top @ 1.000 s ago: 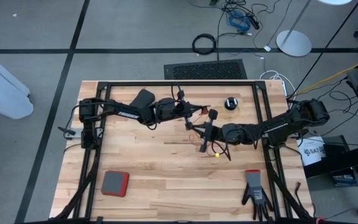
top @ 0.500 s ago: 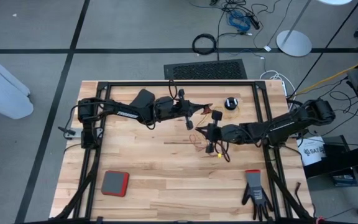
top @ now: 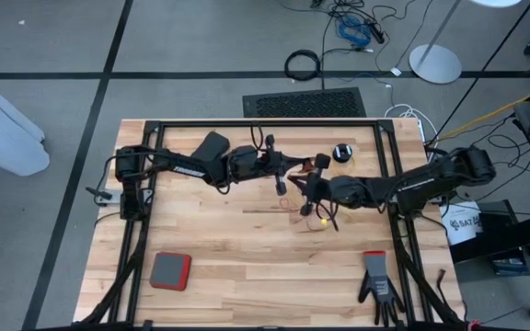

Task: Coil cords
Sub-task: Coil the red wire on the spool

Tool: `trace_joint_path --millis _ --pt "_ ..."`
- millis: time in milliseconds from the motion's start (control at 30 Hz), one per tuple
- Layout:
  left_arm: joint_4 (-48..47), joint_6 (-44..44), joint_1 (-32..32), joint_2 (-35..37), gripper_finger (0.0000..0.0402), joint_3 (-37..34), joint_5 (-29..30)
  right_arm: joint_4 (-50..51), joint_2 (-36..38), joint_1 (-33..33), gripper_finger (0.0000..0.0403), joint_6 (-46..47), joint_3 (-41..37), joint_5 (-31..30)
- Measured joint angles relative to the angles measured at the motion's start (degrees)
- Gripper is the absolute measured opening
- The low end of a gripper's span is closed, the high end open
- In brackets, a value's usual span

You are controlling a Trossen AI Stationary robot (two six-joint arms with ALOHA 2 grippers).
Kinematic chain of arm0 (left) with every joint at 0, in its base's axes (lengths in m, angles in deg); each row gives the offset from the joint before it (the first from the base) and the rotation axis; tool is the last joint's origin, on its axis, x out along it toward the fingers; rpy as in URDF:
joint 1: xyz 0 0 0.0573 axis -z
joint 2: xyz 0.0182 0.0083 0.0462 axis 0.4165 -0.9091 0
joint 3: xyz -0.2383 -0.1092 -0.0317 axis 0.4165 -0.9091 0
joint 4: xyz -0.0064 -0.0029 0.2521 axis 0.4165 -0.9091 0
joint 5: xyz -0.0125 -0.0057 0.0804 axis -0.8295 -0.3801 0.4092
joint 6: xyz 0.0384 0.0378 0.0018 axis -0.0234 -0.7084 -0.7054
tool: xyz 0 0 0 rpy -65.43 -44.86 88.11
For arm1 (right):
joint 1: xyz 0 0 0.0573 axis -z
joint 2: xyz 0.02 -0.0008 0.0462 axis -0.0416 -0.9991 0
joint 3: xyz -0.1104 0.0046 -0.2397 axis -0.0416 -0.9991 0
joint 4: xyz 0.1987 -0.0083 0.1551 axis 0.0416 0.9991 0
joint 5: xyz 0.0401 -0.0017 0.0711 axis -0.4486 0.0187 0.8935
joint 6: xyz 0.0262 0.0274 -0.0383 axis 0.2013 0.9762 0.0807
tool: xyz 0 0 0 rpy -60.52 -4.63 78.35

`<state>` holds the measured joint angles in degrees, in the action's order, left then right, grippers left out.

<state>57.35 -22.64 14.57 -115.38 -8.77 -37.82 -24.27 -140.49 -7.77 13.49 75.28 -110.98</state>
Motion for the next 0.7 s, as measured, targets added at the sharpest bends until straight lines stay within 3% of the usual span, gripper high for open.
trace_joint_path --millis 700 --pt "-0.70 2.29 -0.09 -0.22 0.0000 -0.26 1.08 -9.32 -10.10 2.36 0.0000 -0.18 0.02 0.76"
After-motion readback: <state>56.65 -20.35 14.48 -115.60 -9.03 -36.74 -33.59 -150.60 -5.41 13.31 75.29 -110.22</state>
